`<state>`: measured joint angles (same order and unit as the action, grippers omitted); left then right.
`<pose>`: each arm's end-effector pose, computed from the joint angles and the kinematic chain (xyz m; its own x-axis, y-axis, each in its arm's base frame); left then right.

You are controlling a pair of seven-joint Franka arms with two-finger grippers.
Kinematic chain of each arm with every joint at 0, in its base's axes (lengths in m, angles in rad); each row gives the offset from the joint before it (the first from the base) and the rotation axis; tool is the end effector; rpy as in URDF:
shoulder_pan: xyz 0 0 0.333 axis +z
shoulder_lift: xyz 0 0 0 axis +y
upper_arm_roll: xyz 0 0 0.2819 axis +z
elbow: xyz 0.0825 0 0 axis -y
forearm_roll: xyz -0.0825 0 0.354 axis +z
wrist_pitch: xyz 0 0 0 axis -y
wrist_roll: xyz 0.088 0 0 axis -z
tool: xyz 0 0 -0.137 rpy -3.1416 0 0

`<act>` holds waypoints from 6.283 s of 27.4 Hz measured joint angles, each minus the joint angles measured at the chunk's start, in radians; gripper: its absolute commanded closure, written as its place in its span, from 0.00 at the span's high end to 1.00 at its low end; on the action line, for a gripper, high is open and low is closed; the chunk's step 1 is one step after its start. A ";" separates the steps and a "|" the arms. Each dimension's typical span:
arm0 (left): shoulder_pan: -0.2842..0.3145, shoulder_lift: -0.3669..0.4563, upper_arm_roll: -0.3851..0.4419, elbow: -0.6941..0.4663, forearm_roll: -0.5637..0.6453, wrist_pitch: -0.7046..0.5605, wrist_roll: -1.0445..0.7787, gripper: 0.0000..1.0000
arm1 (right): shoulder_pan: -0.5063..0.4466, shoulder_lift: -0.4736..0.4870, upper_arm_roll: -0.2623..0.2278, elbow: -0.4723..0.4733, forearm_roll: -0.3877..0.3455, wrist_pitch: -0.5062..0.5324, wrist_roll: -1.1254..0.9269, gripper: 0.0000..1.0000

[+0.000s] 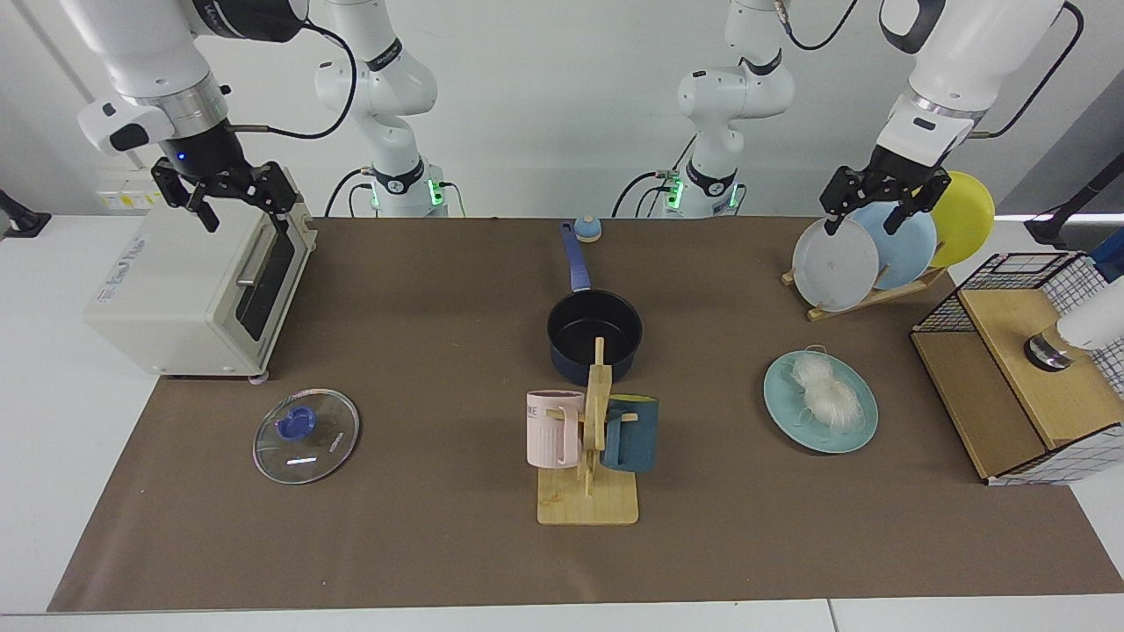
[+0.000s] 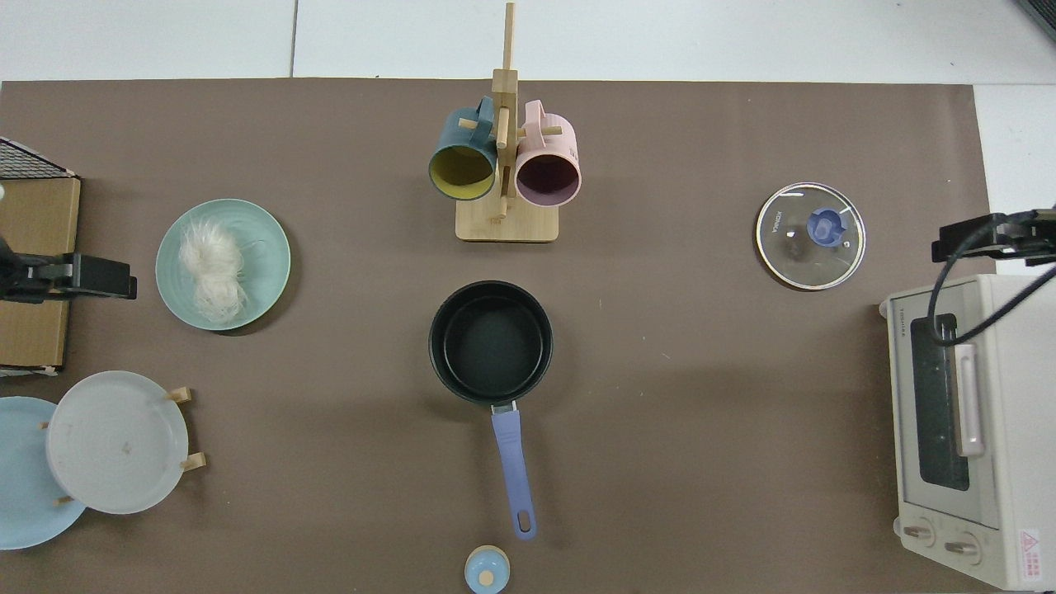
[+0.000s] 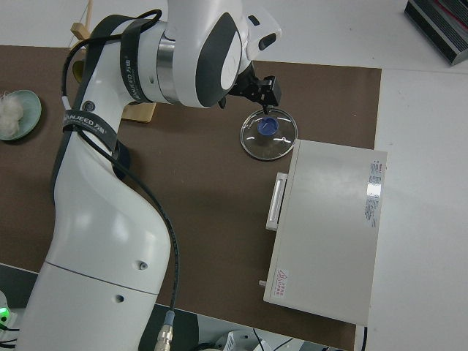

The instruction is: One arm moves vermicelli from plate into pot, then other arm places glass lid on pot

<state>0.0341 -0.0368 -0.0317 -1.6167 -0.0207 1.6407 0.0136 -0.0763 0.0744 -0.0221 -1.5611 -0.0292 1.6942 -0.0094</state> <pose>0.5230 -0.0017 0.5656 0.9981 -0.0098 0.0610 -0.0110 -0.9998 0.0187 0.5547 -0.0581 0.5359 0.9947 -0.0850 0.0583 -0.0869 -0.9957 0.0313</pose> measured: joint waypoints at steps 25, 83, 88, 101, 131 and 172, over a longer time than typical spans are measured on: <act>0.047 0.477 0.013 0.191 0.061 0.377 -0.029 0.98 | 0.002 0.412 0.002 0.003 -0.046 0.489 0.065 1.00; 0.036 0.430 -0.195 0.174 0.063 0.225 -0.438 0.00 | 0.005 0.425 0.014 -0.065 -0.047 0.521 0.053 0.00; 0.034 0.408 -0.326 0.171 0.063 0.206 -0.623 0.00 | 0.005 0.399 0.019 -0.062 -0.047 0.516 0.053 0.00; 0.021 0.408 -0.547 0.086 0.064 0.278 -0.821 0.00 | 0.004 0.245 0.020 -0.059 -0.014 0.331 0.046 0.00; 0.001 0.405 -0.560 -0.046 0.191 0.352 -0.818 1.00 | -0.009 0.093 0.011 -0.064 -0.012 0.154 0.012 0.00; 0.026 0.085 -0.156 0.072 0.057 -0.080 -0.119 1.00 | 0.683 0.331 0.039 0.157 -0.011 0.093 0.771 0.00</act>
<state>0.0596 0.0479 -0.1874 -1.5448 0.0363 1.5605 -0.1049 0.6063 0.4052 0.0169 -1.4040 -0.0404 1.7875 0.7612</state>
